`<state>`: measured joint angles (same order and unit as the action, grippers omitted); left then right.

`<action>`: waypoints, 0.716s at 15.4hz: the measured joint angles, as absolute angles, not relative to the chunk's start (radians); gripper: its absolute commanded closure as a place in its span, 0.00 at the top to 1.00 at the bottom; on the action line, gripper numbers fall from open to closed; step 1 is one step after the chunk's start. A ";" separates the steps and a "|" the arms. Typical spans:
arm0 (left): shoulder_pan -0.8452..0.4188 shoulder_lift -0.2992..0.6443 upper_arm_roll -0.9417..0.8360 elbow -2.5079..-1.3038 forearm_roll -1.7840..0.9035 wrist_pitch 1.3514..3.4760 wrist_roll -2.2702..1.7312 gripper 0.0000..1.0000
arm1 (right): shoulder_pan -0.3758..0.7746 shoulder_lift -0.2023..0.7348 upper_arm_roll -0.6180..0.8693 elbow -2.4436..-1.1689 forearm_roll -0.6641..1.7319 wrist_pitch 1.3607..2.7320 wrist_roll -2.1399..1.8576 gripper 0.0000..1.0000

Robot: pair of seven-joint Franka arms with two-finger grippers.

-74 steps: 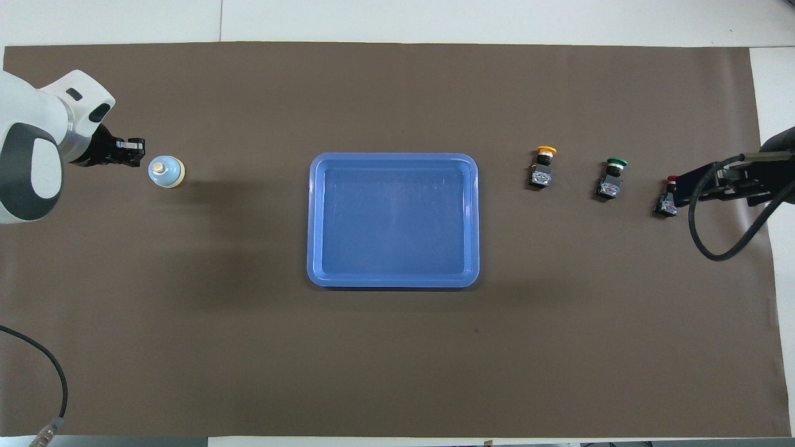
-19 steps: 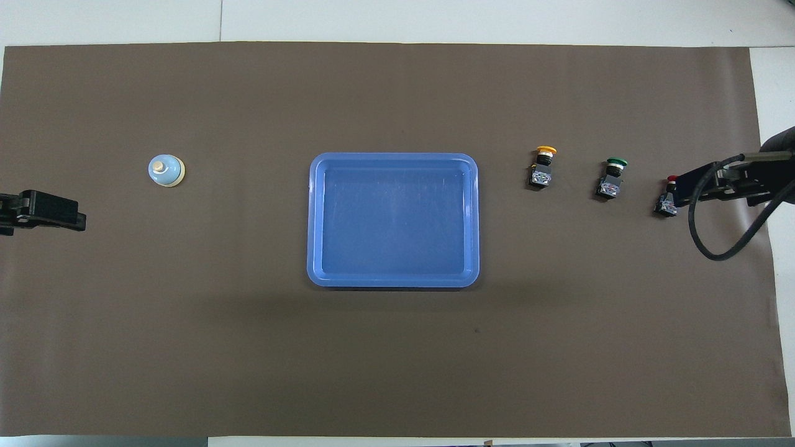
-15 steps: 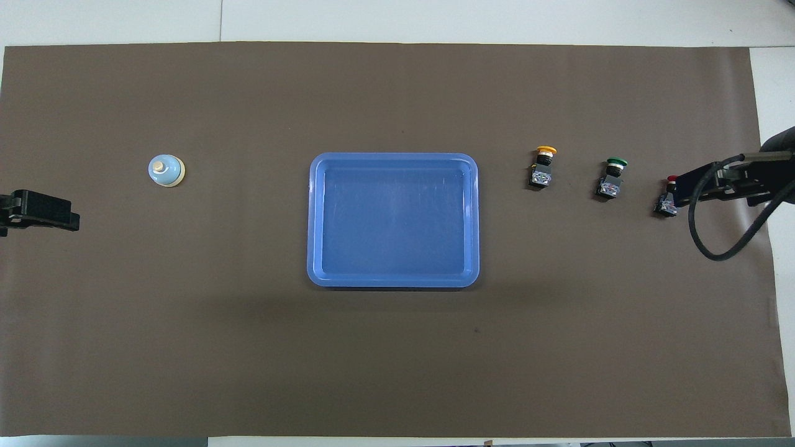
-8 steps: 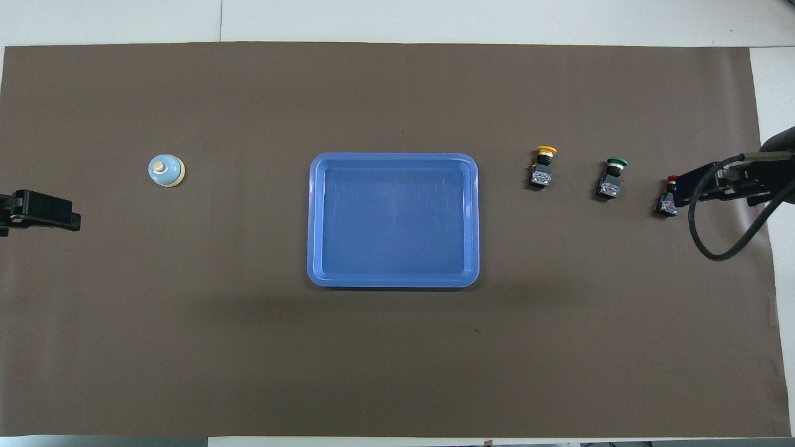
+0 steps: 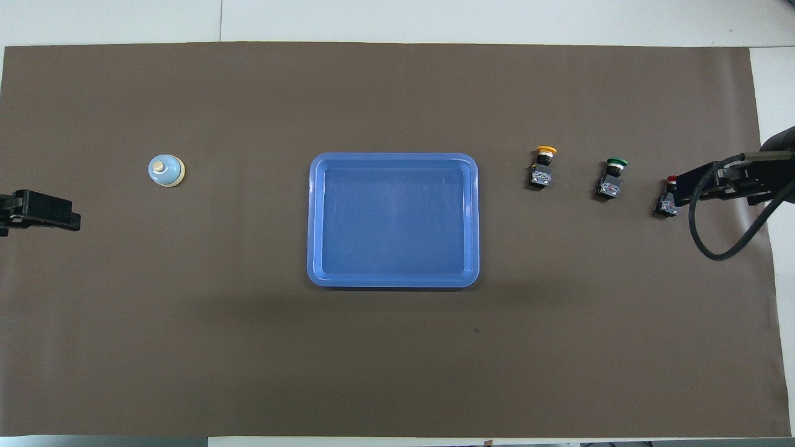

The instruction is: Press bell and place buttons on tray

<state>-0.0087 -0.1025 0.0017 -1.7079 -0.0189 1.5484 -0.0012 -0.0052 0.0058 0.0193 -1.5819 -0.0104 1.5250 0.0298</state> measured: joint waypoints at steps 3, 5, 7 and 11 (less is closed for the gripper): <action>-0.009 -0.103 0.002 -1.708 -0.019 1.548 -0.001 1.00 | -0.005 -0.005 0.019 -1.623 -0.010 1.580 0.030 1.00; -0.009 -0.103 0.002 -1.708 -0.019 1.548 -0.001 1.00 | -0.005 -0.009 0.019 -1.633 -0.010 1.582 0.030 1.00; -0.009 -0.103 0.002 -1.708 -0.019 1.548 -0.001 1.00 | -0.005 -0.015 0.019 -1.637 -0.010 1.577 0.030 1.00; -0.009 -0.103 0.002 -1.708 -0.019 1.548 -0.001 1.00 | -0.005 -0.029 0.019 -1.643 -0.010 1.565 0.030 1.00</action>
